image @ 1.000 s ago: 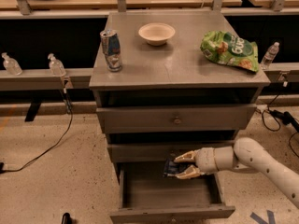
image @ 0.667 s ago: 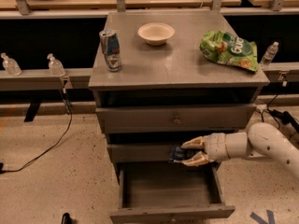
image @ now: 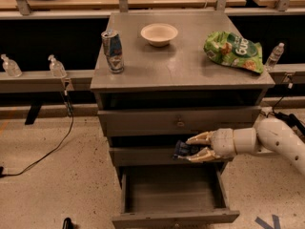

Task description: Pick rxbar blueberry from bottom drawer and place on counter

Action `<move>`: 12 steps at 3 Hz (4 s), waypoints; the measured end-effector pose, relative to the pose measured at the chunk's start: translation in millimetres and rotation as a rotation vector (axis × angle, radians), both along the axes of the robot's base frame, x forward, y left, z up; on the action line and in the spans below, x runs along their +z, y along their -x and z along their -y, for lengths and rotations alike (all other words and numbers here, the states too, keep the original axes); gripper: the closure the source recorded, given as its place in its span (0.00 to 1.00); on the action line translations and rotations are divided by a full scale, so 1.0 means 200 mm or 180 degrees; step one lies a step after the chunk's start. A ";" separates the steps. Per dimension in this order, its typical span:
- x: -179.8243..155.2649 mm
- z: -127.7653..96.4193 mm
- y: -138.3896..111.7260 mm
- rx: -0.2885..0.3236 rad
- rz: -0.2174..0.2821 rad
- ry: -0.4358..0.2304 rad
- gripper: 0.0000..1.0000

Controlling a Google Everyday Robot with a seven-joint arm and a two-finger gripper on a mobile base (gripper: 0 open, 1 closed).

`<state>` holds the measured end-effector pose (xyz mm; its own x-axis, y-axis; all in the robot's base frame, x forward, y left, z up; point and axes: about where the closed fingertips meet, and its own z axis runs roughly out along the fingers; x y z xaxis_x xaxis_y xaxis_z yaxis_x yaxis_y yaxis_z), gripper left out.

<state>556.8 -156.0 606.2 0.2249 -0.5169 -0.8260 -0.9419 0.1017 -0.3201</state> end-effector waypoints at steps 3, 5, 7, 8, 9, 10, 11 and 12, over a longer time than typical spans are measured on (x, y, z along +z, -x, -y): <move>0.87 0.12 -0.19 0.0370 0.0497 -0.0297 1.00; 1.21 0.10 -0.22 0.0545 0.0792 -0.0307 1.00; 1.66 0.15 -0.31 -0.0039 0.1091 -0.0318 1.00; 1.76 0.16 -0.35 -0.0216 0.1142 -0.0347 1.00; 1.76 0.16 -0.35 -0.0216 0.1142 -0.0347 1.00; 1.68 0.14 -0.47 -0.0358 0.0995 -0.0314 1.00; 1.62 0.09 -0.58 -0.0415 0.0902 -0.0356 1.00; 1.52 0.02 -0.74 -0.0608 0.0711 -0.0346 0.98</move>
Offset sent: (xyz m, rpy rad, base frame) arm 0.0460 -0.0409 0.1925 0.0930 -0.1833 0.0895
